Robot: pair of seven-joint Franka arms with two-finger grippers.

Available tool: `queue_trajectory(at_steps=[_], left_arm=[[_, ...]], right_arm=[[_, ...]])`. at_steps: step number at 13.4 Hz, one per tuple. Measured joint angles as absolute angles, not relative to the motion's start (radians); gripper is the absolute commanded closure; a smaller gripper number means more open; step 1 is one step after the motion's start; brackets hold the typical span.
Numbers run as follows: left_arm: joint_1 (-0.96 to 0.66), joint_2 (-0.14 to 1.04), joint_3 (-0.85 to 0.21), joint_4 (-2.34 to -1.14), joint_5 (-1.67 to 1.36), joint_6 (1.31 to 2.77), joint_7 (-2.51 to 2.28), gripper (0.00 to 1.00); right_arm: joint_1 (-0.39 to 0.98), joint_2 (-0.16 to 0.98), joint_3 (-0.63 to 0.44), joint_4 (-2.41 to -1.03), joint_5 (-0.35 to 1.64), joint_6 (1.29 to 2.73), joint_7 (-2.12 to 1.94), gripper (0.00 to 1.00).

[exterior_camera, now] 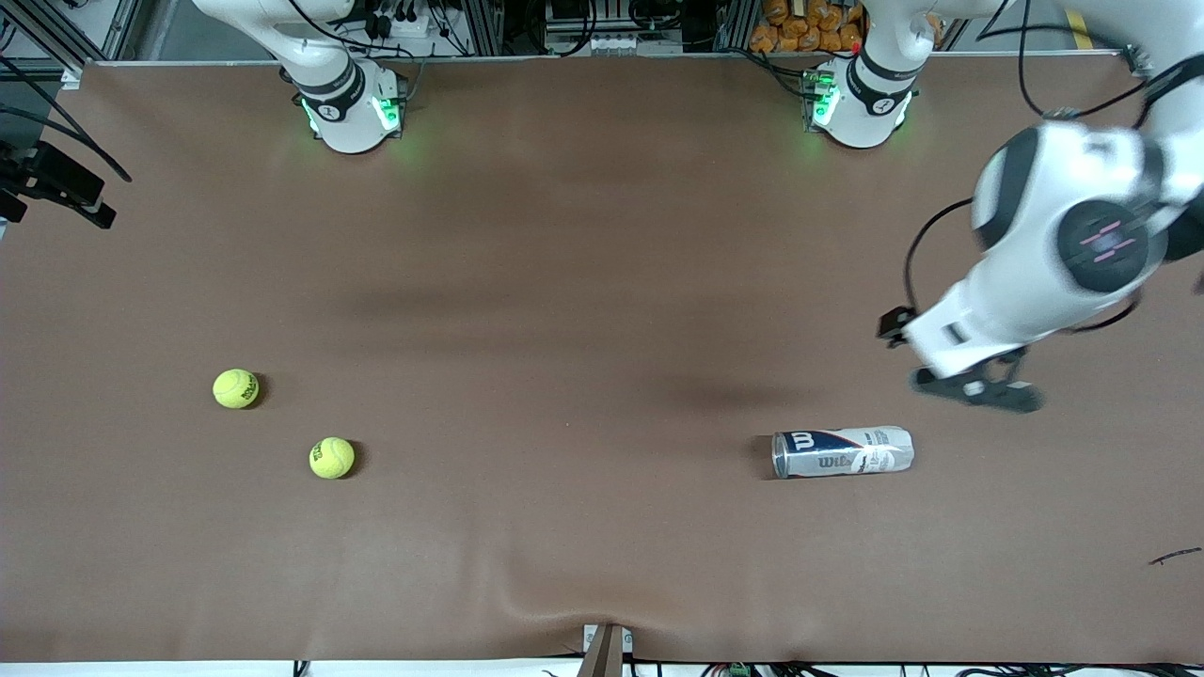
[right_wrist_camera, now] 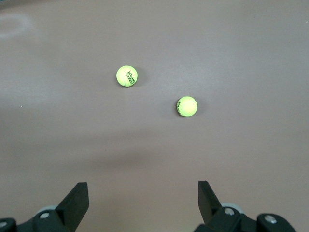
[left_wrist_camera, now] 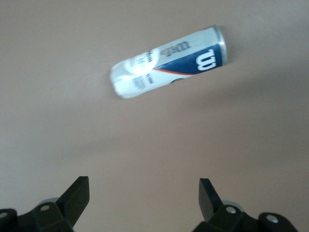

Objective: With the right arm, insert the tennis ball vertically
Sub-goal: 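Lower the left gripper over the Wilson can and grasp it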

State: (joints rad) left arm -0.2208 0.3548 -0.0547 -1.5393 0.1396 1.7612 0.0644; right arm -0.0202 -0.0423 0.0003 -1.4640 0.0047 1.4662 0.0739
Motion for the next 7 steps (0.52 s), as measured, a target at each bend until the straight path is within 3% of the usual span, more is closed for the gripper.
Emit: queue_trajectory(at_steps=[7], left_arm=[[-0.333,0.623,-0.058,-1.41,0.344,1.889,0.472,0.0]], right_arm=[[-0.021,-0.042,0.0,-1.464,0.005,1.466,0.074,0.0]])
